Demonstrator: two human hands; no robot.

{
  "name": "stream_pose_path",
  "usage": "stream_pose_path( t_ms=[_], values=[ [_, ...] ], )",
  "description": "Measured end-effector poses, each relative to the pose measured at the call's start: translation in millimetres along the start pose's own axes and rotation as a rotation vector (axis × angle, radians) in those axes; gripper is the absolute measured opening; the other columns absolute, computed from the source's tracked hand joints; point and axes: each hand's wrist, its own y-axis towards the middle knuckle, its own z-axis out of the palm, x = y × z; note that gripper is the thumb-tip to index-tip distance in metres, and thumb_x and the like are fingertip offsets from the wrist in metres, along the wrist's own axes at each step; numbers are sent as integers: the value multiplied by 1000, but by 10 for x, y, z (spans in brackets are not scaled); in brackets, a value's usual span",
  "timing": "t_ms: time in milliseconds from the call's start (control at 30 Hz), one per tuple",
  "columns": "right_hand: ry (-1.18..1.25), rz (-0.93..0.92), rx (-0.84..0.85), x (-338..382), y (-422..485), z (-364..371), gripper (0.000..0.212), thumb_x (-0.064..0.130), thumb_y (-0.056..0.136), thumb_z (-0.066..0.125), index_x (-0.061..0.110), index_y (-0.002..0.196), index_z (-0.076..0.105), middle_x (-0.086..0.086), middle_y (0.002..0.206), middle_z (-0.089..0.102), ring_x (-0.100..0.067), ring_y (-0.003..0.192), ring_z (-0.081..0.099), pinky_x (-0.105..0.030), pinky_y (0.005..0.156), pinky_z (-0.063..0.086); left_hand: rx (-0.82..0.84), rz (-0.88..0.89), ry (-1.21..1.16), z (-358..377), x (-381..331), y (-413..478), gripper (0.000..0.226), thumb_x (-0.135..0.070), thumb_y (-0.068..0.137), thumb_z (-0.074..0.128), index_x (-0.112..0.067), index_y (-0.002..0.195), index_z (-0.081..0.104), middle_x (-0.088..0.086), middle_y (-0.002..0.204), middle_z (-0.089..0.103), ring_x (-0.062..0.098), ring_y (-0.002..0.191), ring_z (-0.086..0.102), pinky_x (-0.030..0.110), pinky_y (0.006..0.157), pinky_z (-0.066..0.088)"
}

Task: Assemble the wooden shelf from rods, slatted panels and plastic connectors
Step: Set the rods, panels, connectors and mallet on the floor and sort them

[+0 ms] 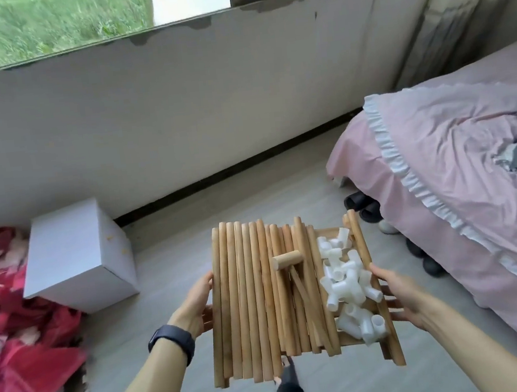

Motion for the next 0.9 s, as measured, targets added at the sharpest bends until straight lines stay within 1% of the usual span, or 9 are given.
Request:
stream_pose_path(
  t_ms=[100, 167, 233, 367, 433, 600, 667, 833, 900],
  values=[
    [21, 27, -46, 36, 469, 90, 47, 59, 97, 54, 17, 103, 75, -6, 92, 77, -29, 96, 69, -38, 73, 52, -36, -26, -29, 243, -34, 382, 31, -61, 98, 40, -35, 92, 58, 13, 84, 74, 28, 84, 68, 35, 61, 53],
    [15, 69, -52, 99, 985, 206, 46, 58, 98, 51, 20, 102, 76, -4, 96, 78, -27, 100, 68, -40, 75, 51, -54, -63, -50, 396, -113, 858, 35, -57, 100, 38, -33, 92, 61, 5, 70, 76, 25, 81, 67, 33, 60, 52],
    [0, 102, -46, 106, 1475, 290, 45, 56, 99, 50, 21, 101, 77, -2, 95, 79, -25, 99, 69, -39, 74, 51, -73, -96, -79, 537, -69, 1309, 38, -55, 101, 36, -30, 94, 64, 2, 65, 75, 24, 79, 67, 33, 60, 51],
    [-34, 156, -2, -126, 2452, 479, 48, 60, 99, 46, 26, 96, 80, 5, 94, 79, -18, 95, 70, -33, 70, 50, -133, -177, -134, 767, 225, 2217, 44, -50, 103, 33, -28, 89, 68, 1, 72, 77, 23, 88, 67, 37, 68, 49],
    [-61, 188, 29, -340, 2949, 579, 52, 65, 99, 42, 31, 97, 81, 8, 97, 79, -16, 99, 70, -32, 72, 50, -163, -224, -154, 877, 473, 2699, 44, -48, 103, 33, -27, 87, 68, 3, 77, 78, 24, 89, 66, 38, 71, 50],
    [-76, 209, 105, -1023, 4179, 832, 51, 74, 95, 38, 44, 97, 79, 7, 104, 78, -10, 92, 74, -32, 76, 50, -245, -275, -222, 1151, 1238, 3876, 44, -47, 105, 33, -27, 88, 67, -2, 67, 75, 23, 85, 66, 35, 63, 47],
    [-93, 230, 124, -1335, 4634, 894, 55, 77, 92, 38, 42, 100, 79, 5, 106, 78, -10, 94, 74, -34, 80, 52, -278, -307, -251, 1264, 1615, 4284, 42, -46, 104, 34, -27, 90, 69, 0, 75, 77, 23, 87, 66, 36, 65, 47],
    [-107, 255, 209, -2067, 5572, 1045, 64, 83, 86, 45, 34, 109, 79, 1, 111, 77, -23, 109, 71, -47, 102, 51, -353, -335, -299, 1557, 2513, 5023, 40, -43, 104, 35, -28, 96, 71, 1, 91, 76, 22, 93, 65, 37, 66, 47],
    [-105, 282, 242, -2315, 5908, 1105, 68, 83, 84, 49, 29, 111, 79, -3, 112, 77, -25, 109, 71, -50, 104, 50, -347, -356, -308, 1659, 2827, 5314, 41, -43, 104, 34, -28, 96, 72, 0, 88, 76, 22, 93, 65, 37, 67, 47]
  ],
)
